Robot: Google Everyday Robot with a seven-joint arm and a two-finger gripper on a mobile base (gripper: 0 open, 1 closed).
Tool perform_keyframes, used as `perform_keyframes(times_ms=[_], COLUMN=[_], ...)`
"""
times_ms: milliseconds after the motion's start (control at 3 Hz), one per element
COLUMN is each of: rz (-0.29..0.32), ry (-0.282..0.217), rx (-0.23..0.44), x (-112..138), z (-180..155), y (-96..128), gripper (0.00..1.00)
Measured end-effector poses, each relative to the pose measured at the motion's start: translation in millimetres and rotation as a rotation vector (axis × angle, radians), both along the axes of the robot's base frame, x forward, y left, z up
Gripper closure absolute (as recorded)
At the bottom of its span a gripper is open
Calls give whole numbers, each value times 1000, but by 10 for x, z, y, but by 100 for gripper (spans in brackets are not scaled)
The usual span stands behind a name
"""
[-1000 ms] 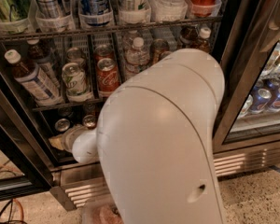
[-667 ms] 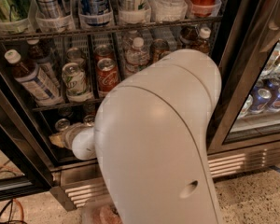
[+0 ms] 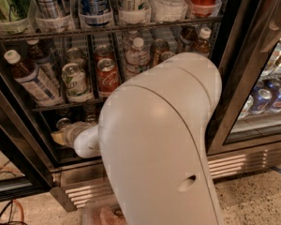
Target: Pick pepsi can from bottom shelf of fridge
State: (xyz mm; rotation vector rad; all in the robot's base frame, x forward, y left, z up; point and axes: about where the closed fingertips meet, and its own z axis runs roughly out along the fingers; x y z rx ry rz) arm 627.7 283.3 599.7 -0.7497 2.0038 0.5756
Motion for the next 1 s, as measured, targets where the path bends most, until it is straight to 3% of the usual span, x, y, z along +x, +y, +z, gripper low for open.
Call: perform_keyframes(times_ms=[667,1000], rz=[0,0], ry=[0,0], rx=[0,0], x=[0,0], z=[0,0], y=[0,0], gripper=[94,100])
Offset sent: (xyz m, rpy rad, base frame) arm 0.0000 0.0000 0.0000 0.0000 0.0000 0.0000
